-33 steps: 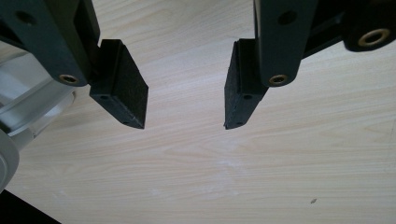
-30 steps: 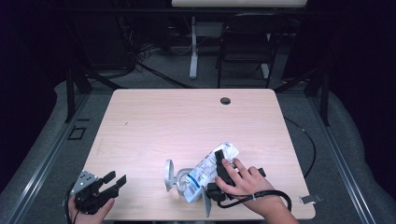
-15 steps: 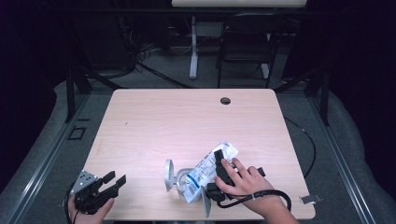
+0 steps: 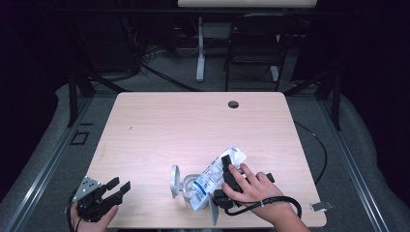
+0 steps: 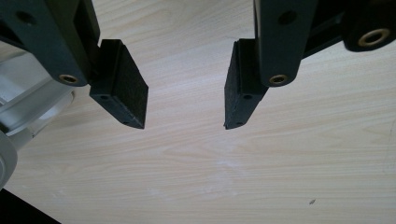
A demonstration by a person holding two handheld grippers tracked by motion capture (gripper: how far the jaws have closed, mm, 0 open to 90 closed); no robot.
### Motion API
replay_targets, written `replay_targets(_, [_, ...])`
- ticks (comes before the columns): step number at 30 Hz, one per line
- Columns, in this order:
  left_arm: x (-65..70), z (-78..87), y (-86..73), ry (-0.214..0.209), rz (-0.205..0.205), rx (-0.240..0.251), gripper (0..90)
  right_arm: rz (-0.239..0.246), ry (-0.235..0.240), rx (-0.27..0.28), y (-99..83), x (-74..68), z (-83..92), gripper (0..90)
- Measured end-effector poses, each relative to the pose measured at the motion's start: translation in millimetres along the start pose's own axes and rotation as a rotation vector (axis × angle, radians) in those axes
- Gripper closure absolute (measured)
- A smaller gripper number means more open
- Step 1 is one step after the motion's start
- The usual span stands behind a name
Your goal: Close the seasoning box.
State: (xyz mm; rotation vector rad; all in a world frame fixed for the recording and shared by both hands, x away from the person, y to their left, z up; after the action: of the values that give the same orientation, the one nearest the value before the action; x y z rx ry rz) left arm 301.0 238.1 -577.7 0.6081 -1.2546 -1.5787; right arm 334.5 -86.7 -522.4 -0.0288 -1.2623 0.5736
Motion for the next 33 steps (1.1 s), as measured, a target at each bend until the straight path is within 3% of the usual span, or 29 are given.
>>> replay_targets(33, [-0.1, 0.3, 0.4, 0.000, 0.000, 0.002, 50.0, 0.008, -0.006, -0.004, 0.3, 1.8, 0.5, 57.4])
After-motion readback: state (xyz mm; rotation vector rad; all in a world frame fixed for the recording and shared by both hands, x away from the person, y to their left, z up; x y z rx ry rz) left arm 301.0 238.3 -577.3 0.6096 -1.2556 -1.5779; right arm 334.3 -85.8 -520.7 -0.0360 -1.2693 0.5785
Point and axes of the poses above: each handheld gripper's, and its own axes: z roughly backward along the jaws, y roughly out of its top, x roughly to its right, the point moved 10 cm from there along -z, roughly forward along the jaws, and after that the axes turned 11 degrees about x, right-handed, at the moved point
